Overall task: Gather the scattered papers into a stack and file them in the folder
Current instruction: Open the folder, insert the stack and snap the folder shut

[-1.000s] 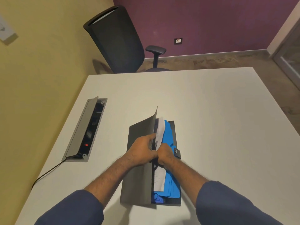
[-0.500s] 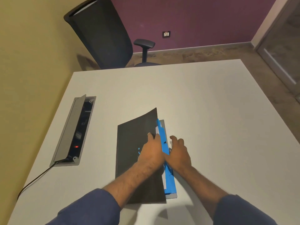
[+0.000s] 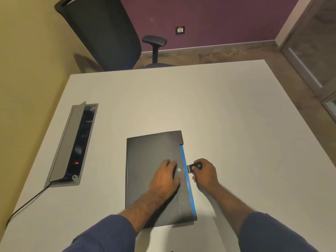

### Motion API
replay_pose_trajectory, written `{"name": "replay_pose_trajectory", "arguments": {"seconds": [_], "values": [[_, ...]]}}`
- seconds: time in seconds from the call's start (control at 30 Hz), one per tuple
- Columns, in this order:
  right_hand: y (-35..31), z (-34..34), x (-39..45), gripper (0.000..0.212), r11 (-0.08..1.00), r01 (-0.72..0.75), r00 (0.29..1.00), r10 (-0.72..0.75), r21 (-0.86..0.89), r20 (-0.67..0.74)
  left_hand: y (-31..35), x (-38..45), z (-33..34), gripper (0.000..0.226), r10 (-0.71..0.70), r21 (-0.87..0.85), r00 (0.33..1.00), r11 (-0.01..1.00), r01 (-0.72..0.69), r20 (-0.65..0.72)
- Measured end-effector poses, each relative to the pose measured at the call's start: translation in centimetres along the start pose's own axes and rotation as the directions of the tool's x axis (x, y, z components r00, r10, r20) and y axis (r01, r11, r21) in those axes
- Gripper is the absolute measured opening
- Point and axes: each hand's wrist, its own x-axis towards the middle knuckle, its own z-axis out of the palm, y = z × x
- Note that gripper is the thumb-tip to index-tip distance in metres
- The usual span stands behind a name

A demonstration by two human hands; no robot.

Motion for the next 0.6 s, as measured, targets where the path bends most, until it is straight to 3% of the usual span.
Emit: {"name": "replay_pose_trajectory", "arguments": {"seconds": [0.13,0.27,0.43,0.6], "values": [[0.5,-0.1,-0.3,0.007,0.991,0.102,0.993,-0.106,-0.088,-0.046,-4.5,0.0,0.8,0.08,-0.02,0.211,0.999,0.977,0.014,0.028],[1.4,0.5,-1.5,0.016,0.931,0.299,0.952,-0.306,-0.209,-0.003,-5.8,0.3,1.3,0.091,0.014,0.343,0.988,0.937,-0.066,0.152],[1.2,1.0,-2.0,0.03,0.708,0.533,0.844,-0.486,-0.463,0.229,-5.6,0.3,2.1,0.096,-0.001,0.397,0.98,0.915,-0.079,0.198],[1.1,1.4,-1.9,0.036,0.527,0.581,0.811,-0.438,-0.62,0.388,-5.8,0.5,2.4,0.099,-0.01,0.383,0.98,0.921,-0.069,0.2]]}}
